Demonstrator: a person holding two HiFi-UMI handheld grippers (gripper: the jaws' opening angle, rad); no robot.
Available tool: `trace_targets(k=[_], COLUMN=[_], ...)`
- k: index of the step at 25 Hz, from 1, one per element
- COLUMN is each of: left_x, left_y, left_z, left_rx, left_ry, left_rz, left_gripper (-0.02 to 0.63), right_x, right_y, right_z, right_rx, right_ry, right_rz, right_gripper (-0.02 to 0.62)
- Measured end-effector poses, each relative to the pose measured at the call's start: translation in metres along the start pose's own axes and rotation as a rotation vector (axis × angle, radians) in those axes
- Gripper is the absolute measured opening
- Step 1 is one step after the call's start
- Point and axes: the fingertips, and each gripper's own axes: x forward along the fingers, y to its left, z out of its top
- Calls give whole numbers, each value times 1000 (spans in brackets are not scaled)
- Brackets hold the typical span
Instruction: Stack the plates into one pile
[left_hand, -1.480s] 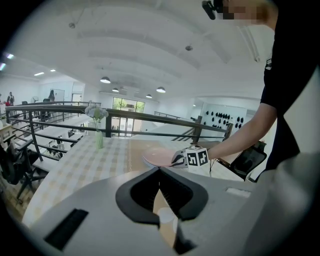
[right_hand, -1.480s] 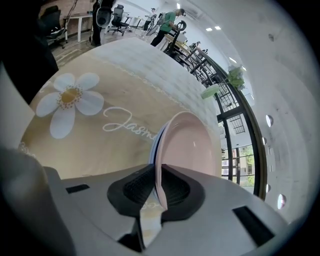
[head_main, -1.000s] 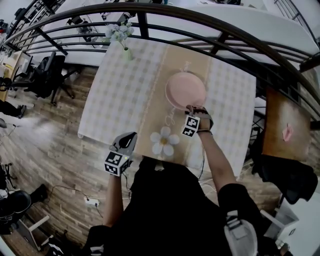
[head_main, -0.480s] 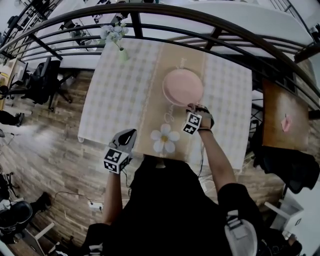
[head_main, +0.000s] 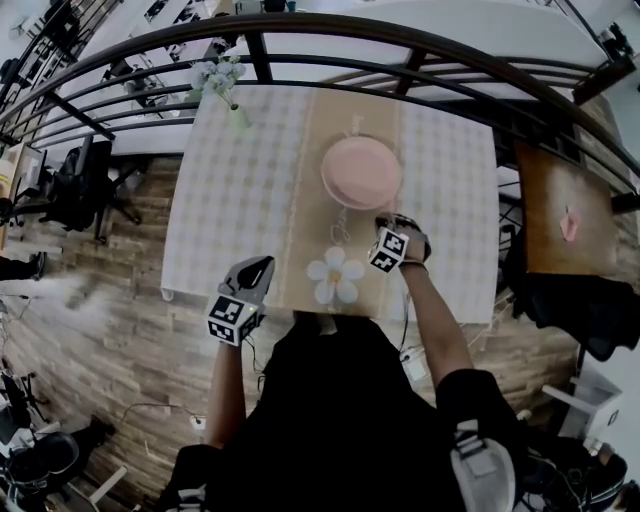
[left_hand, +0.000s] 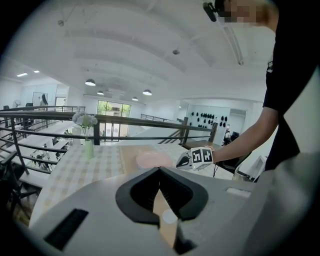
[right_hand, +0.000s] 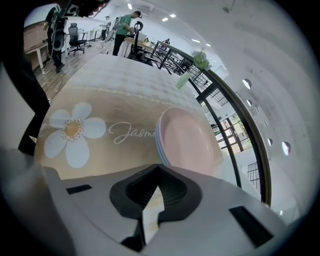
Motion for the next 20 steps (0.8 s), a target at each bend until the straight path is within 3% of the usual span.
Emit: trace_targets(k=[9,20], left_x=[-8,-13], left_y=[19,34], left_z=[-2,-2], left_rx=[32,71], left_ry=[13,11], left_rz=[-59,-126], left_gripper=[2,2], right_x=[-20,-53], right_y=[3,23], right_z=[2,16], right_rx=[183,386], right_ry=[-33,-134], right_rz=[-34,0], right_gripper=[-3,-3])
